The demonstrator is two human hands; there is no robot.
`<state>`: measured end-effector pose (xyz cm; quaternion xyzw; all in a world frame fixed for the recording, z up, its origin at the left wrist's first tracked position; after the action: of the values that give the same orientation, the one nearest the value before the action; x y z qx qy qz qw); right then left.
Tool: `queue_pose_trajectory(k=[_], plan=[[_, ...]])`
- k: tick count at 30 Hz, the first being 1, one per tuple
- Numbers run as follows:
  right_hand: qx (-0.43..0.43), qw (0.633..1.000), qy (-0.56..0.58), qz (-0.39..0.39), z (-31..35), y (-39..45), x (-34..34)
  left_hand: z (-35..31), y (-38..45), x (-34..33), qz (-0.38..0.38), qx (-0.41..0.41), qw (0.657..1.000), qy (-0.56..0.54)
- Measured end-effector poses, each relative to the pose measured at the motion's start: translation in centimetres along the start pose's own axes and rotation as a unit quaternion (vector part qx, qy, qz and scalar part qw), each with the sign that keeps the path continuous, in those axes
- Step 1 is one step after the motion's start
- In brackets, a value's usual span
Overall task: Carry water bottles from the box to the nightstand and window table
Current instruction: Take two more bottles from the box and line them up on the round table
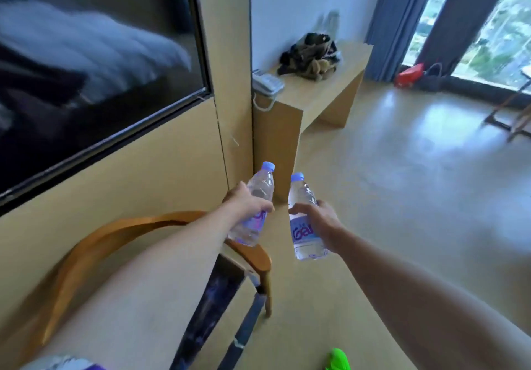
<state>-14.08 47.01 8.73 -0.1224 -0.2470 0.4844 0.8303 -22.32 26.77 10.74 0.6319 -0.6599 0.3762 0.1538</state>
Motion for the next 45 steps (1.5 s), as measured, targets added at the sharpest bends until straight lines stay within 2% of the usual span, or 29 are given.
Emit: queue_pose_trajectory(k=[3, 7, 11, 19, 24, 30, 38, 45], plan=[[0.006, 0.997, 0.059, -0.047, 1.4, 2.1, 7.9, -8.7, -1.0, -4.6, 0.030, -0.073, 0.997, -0.008], [-0.002, 0.987, 0.138, -0.081, 2.2, 4.9, 18.8, -20.2, -3.3, -11.3, 0.053, -0.130, 0.989, -0.043], [-0.001, 0.973, 0.193, -0.125, 2.1, 7.6, 29.8, -29.6, -6.2, -18.6, 0.105, -0.152, 0.977, -0.102], [0.029, 0.951, 0.227, -0.206, 3.2, 11.0, 49.0, -45.8, -11.6, -30.1, 0.181, -0.191, 0.950, -0.171], [0.020, 0.935, 0.255, -0.245, 2.9, 14.2, 56.9, -53.6, -11.9, -36.8, 0.175, -0.223, 0.947, -0.150], [0.035, 0.927, 0.244, -0.284, 2.9, 21.3, 64.6, -62.4, -9.0, -46.6, 0.206, -0.248, 0.936, -0.139], [0.029, 0.907, 0.267, -0.324, 7.8, 34.1, 75.4, -76.3, -2.0, -58.5, 0.255, -0.262, 0.922, -0.123], [0.015, 0.901, 0.276, -0.335, 11.0, 43.5, 83.5, -87.2, 3.0, -66.0, 0.271, -0.271, 0.918, -0.103]])
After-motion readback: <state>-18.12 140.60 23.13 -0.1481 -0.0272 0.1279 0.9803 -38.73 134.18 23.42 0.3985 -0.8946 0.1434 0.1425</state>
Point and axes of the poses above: each hand's wrist, its own y-axis towards the middle knuckle, its own x-axis out of the back of the hand, z = x × y, the point moved 7 cm from there along y, towards the middle knuckle, and after that the axes turned 12 degrees about -z, right-handed, at the moved point
